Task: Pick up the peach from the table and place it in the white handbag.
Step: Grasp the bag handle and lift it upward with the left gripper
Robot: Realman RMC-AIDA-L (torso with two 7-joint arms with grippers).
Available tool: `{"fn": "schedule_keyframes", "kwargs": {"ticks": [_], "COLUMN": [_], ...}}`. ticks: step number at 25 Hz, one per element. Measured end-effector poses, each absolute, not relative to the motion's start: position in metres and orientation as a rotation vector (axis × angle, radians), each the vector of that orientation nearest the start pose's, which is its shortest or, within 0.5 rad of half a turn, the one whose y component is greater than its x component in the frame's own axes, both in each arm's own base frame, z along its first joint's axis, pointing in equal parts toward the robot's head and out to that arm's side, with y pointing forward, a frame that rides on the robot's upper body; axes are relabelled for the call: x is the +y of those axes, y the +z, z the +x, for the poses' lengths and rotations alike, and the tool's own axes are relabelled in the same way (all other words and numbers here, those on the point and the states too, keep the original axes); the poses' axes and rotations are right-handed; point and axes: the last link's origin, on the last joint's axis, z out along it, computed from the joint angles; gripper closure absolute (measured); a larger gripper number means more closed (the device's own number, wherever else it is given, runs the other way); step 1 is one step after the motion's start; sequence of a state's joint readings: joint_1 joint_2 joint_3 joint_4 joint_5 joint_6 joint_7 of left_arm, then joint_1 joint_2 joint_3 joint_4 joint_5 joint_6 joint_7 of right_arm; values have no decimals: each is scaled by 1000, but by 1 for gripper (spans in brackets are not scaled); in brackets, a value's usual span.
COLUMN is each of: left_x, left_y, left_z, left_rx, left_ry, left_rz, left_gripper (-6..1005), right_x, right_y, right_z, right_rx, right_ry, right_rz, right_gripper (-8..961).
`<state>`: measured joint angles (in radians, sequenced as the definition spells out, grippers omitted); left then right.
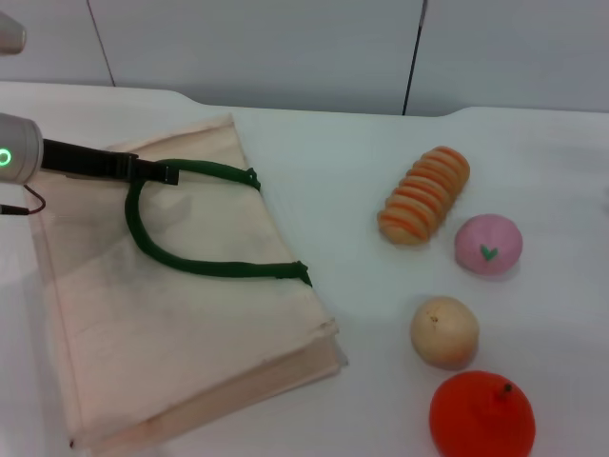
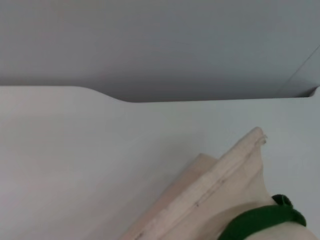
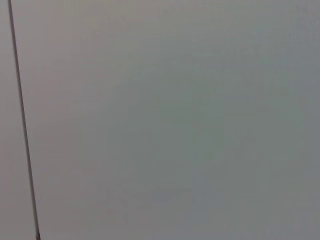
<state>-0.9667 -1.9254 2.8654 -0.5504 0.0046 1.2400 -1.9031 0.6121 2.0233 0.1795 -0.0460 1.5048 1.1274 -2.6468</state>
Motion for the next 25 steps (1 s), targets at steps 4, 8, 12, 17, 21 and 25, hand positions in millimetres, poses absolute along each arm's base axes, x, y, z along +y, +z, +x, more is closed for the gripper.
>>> {"fn": "schedule_keyframes", "kwargs": {"ticks": [4,8,12,17,21,25], "left_x": [423,421,421,421,422,426], "left_y": [64,62,62,61,60,62], "left_z": [-300,-302,-304,-305,-305,-299], "left_rx": [-1371,-1380,-1381,-1381,-1380,-1363], "left_ry": [-207,-203,-191,-188,-197,-255], "left_rz": [-2208,-2208,-2207,-2200,-2188,-2183], "left_gripper": [178,189,355,654,724,793], "right_x": [384,383,383,383,383,382], "right_y": [34,34,33,33,33,33], "right_z": [325,325,325,325,326,327], "right_rx": [632,633,634,634,636,639], "right_ry": [802,803,803,802,800,797], "right_rz": [-1593,-1593,-1593,-1593,-1593,-1591], "right_gripper": [107,109,112,114,117,119]}}
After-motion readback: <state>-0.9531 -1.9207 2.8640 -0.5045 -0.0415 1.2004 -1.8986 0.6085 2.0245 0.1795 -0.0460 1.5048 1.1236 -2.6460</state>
